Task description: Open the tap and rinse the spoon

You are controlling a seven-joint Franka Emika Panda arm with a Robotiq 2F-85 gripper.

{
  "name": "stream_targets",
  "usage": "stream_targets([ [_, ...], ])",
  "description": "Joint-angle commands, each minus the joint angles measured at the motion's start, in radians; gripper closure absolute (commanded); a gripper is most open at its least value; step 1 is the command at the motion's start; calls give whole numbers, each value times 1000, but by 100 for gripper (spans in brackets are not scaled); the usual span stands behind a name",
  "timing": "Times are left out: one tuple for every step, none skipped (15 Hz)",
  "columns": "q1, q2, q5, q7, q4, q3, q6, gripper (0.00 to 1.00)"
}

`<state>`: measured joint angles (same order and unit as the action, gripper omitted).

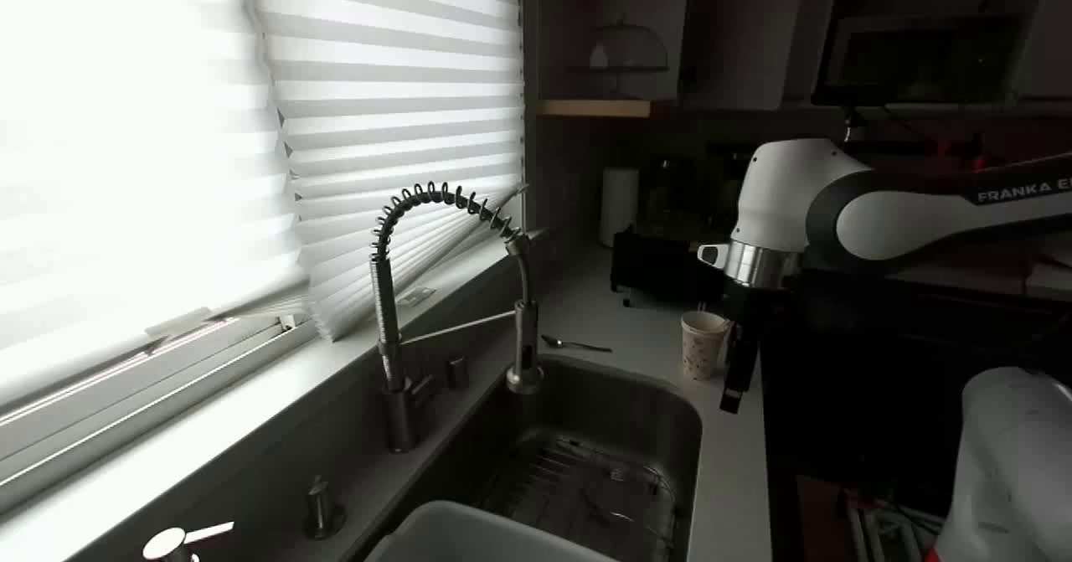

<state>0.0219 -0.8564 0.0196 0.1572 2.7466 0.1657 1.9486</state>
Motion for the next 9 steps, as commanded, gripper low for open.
stream_targets([
  [11, 2, 8, 7, -2, -9, -2, 0],
  [11, 2, 8, 7, -2, -9, -2, 0],
  [11, 2, 8, 7, -2, -9, -2, 0],
  [11, 2, 8, 7, -2, -10, -2, 0],
  [11, 2, 8, 7, -2, -10, -2, 0],
  [11, 2, 8, 7, -2, -10, -2, 0],
  [11, 2, 8, 7, -2, -10, -2, 0],
  [11, 2, 8, 7, -2, -10, -2, 0],
  [14, 19, -3, 11, -11, -10, 16, 0],
])
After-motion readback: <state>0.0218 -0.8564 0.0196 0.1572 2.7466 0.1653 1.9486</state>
